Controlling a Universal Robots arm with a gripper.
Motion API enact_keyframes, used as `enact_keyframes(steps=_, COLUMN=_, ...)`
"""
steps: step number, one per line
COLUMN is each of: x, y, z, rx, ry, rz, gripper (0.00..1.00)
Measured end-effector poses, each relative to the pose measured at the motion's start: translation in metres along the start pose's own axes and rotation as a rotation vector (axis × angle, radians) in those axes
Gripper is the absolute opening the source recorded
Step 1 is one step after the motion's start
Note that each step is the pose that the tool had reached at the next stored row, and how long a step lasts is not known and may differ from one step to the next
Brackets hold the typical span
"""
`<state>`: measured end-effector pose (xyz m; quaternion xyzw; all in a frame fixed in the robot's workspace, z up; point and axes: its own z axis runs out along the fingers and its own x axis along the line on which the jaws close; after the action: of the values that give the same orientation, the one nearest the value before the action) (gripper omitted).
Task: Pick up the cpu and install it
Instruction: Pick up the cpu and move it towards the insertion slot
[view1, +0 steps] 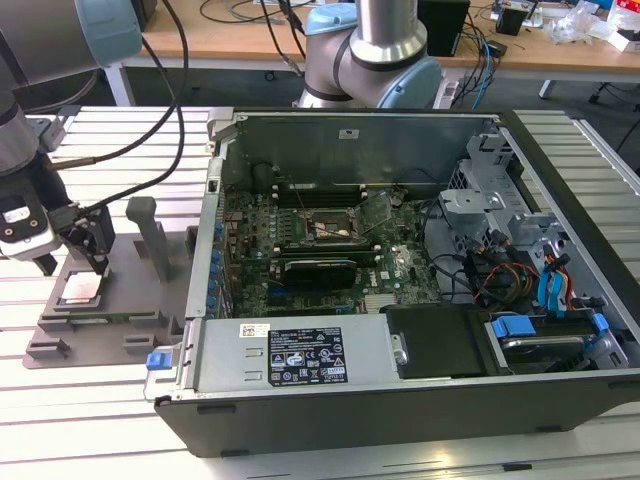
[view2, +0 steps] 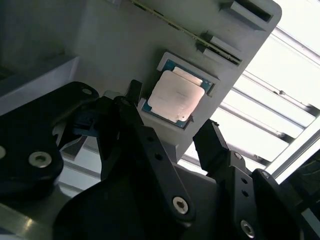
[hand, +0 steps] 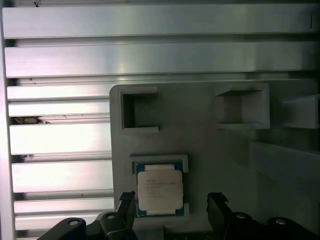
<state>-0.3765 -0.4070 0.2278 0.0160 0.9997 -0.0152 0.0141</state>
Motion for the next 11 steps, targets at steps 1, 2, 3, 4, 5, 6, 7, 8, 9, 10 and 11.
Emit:
enact_keyframes(steps=1, x=0.0000, y=0.0000, z=0.0004, rx=-0.0001, ry=-0.0001, rz=0.000, gripper=0.69)
enact_keyframes(steps=2, x=0.0000, y=0.0000, z=0.0008, rx=-0.0001, ry=-0.0001, rz=0.000, gripper=0.69)
enact_keyframes(steps=3, x=0.0000, y=0.0000, z=0.0015, rx=-0.0001, ry=0.0000, rz=0.000, gripper=0.69)
enact_keyframes(steps=4, x=0.0000, y=0.0001, z=0.0022, rx=0.0000, ry=0.0000, rz=0.000, gripper=0.69)
enact_keyframes(steps=5, x=0.0001, y=0.0001, z=0.0029, rx=-0.0001, ry=-0.0001, rz=0.000, gripper=0.69)
enact_keyframes(steps=6, x=0.0001, y=0.0001, z=0.0034, rx=0.0000, ry=-0.0001, rz=0.000, gripper=0.69)
enact_keyframes(steps=7, x=0.0001, y=0.0001, z=0.0038, rx=-0.0001, ry=-0.0001, rz=0.000, gripper=0.69)
enact_keyframes(steps=8, x=0.0001, y=0.0001, z=0.0049, rx=-0.0001, ry=-0.0001, rz=0.000, gripper=0.69)
enact_keyframes(steps=9, x=0.0001, y=0.0002, z=0.0057, rx=-0.0001, ry=-0.0001, rz=0.000, gripper=0.69)
enact_keyframes(steps=10, x=0.0002, y=0.0002, z=0.0064, rx=-0.0001, ry=-0.0001, rz=0.000, gripper=0.69)
enact_keyframes(steps=11, x=0.0002, y=0.0002, z=0.0073, rx=-0.0001, ry=-0.0002, rz=0.000, gripper=0.69)
